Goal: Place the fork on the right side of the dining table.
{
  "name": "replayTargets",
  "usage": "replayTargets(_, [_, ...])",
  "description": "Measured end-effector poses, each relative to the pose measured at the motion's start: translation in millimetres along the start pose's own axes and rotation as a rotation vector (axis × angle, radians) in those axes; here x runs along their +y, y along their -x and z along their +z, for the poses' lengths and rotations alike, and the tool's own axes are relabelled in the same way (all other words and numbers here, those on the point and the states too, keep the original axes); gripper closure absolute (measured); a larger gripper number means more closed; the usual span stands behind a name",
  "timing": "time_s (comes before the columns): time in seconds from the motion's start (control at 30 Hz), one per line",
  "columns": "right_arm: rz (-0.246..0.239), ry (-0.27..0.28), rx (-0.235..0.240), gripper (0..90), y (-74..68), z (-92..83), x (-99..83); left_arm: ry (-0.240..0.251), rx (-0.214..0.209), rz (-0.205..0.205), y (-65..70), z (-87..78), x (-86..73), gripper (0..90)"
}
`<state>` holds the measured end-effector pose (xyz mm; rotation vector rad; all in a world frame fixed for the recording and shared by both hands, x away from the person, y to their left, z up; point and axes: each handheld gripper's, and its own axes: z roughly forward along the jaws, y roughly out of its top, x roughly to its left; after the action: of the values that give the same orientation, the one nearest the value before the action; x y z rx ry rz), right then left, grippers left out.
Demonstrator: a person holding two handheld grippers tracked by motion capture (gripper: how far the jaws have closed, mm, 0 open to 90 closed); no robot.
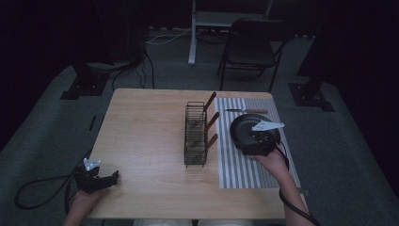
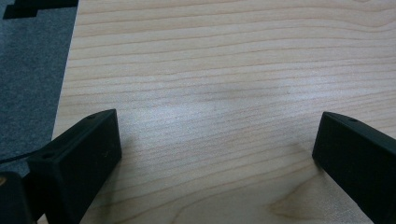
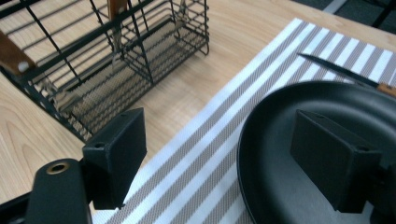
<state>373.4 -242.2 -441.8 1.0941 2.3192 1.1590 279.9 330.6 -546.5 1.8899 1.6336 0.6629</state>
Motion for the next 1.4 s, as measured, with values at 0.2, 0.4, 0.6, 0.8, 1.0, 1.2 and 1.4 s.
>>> replayTargets(0.2, [-0.007,0.013,0.001,18.7,1.4,4.7,14.0,0.000,0.000,-0.001,0.0,0.0,0.0,1.6])
replayTargets(0.4, [-0.001,0.036,-0.010,18.8,6.2,6.5,29.7,0.000,-0.002,0.003,-0.3,0.0,0.1,1.6])
replayTargets(0.6, [-0.002,0.044,-0.012,18.8,8.4,12.2,44.9,0.000,-0.002,0.002,-0.2,0.0,0.0,1.6])
replayTargets(0.8, [-0.022,0.033,-0.019,20.3,8.0,21.5,57.0,0.000,-0.002,0.003,-0.3,0.0,0.1,1.6])
replayTargets(1.0, [-0.023,0.027,-0.025,20.3,9.4,30.7,67.3,0.000,-0.002,0.002,-0.2,0.0,0.0,1.6])
replayTargets(1.2, [-0.010,0.028,-0.033,20.3,16.3,36.4,82.0,0.000,-0.002,0.003,-0.3,0.0,0.0,1.6])
replayTargets(1.4, [-0.019,0.019,-0.044,20.6,17.6,44.2,97.6,0.000,-0.002,0.002,-0.3,0.0,0.0,1.6])
